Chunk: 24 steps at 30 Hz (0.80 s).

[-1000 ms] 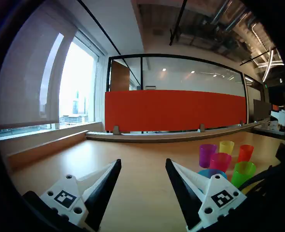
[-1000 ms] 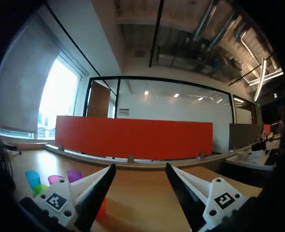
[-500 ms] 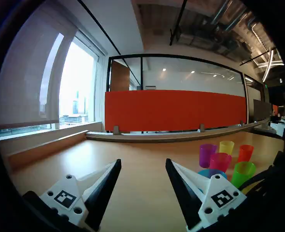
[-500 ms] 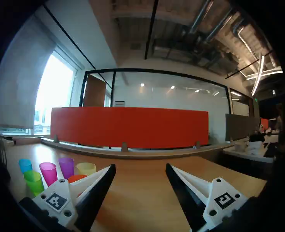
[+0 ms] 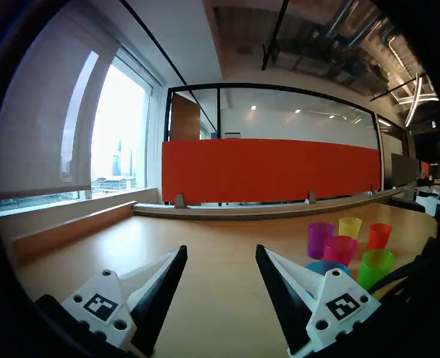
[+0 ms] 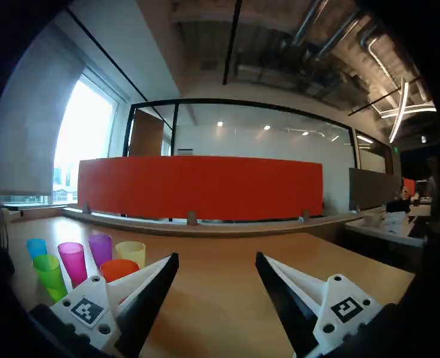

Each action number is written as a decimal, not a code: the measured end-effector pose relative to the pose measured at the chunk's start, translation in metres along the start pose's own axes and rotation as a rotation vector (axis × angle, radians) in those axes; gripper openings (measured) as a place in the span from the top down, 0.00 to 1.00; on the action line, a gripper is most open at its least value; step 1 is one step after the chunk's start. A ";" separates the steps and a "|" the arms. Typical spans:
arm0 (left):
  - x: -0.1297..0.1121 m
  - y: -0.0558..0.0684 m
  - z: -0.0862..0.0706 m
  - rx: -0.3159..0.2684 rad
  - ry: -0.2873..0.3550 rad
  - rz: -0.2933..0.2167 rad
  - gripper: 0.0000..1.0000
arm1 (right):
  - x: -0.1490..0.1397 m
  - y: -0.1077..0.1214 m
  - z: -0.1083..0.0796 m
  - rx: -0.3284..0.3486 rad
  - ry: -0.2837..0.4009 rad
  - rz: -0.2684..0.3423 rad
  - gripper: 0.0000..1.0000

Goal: Pour water

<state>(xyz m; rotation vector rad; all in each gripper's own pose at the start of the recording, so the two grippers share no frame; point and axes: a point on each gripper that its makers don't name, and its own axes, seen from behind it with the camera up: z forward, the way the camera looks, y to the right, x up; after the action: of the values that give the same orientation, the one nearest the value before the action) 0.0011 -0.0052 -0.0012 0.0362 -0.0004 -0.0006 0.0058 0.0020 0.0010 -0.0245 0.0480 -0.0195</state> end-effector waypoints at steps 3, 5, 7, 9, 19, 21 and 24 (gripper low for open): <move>0.000 0.000 0.000 0.000 0.000 0.000 0.15 | -0.002 0.000 0.000 -0.001 -0.010 0.006 0.00; 0.000 0.000 0.000 0.000 0.000 0.000 0.16 | -0.004 0.000 0.000 -0.003 -0.019 0.011 0.00; 0.000 0.000 0.000 0.000 0.000 0.000 0.15 | -0.008 0.001 0.000 -0.004 -0.030 0.015 0.00; 0.000 0.000 0.000 0.000 0.000 0.000 0.15 | -0.010 0.002 0.001 -0.006 -0.041 0.018 0.00; 0.000 0.000 0.000 0.000 0.000 0.000 0.16 | -0.009 0.001 0.002 -0.001 -0.047 0.018 0.00; 0.000 0.000 0.000 0.000 0.000 0.000 0.16 | -0.009 0.001 0.001 0.000 -0.047 0.018 0.00; 0.000 0.000 0.000 0.000 0.000 0.000 0.15 | -0.009 0.001 0.000 0.002 -0.047 0.018 0.00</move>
<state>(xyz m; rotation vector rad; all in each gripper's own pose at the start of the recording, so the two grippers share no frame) 0.0012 -0.0053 -0.0010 0.0362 -0.0005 -0.0005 -0.0027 0.0032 0.0018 -0.0222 0.0011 -0.0011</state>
